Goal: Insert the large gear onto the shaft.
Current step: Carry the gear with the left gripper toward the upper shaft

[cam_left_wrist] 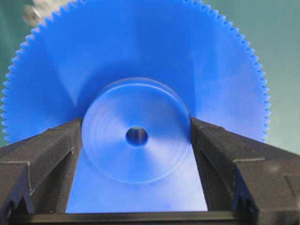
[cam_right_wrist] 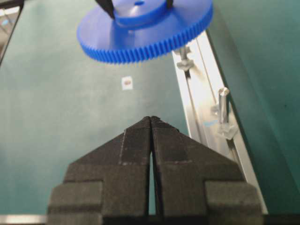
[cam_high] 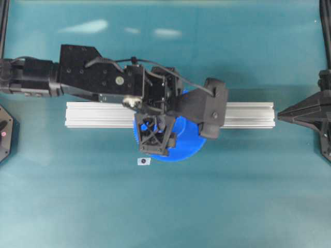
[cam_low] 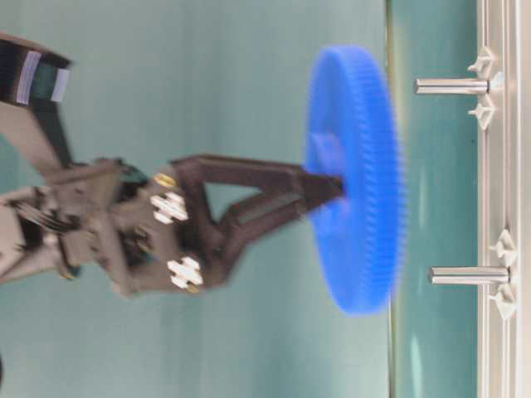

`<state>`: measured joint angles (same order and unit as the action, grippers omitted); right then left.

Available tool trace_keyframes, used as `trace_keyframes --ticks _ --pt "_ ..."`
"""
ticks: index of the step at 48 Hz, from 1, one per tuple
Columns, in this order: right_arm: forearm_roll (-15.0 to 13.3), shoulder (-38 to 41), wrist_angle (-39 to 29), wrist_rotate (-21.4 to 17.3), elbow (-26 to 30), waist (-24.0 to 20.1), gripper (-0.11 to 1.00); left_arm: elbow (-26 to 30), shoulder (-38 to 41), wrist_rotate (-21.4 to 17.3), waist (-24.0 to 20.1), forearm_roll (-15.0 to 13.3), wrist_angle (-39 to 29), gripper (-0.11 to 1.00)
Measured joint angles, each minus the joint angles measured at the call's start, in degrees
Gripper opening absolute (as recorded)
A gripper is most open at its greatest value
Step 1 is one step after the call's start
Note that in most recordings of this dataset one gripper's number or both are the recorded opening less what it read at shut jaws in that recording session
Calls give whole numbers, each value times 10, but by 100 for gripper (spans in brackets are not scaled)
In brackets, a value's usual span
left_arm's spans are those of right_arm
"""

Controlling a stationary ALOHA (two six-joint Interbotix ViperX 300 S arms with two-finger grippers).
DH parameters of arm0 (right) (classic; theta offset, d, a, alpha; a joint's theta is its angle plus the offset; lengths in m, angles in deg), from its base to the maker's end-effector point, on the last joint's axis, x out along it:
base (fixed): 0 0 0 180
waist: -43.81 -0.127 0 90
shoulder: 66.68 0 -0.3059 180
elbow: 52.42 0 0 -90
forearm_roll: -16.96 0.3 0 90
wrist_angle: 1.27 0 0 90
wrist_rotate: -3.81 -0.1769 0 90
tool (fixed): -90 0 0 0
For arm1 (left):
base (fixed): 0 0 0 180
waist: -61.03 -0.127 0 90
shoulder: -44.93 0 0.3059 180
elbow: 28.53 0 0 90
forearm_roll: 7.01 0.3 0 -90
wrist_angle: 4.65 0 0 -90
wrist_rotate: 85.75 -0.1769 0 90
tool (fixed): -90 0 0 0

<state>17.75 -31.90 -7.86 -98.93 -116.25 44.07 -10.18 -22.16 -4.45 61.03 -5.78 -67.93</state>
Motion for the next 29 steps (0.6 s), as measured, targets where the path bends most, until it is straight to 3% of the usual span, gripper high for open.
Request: trace_keyframes --ticks 29 --pt "0 -16 0 0 -7 -1 1 103 75 -51 -30 0 -13 77"
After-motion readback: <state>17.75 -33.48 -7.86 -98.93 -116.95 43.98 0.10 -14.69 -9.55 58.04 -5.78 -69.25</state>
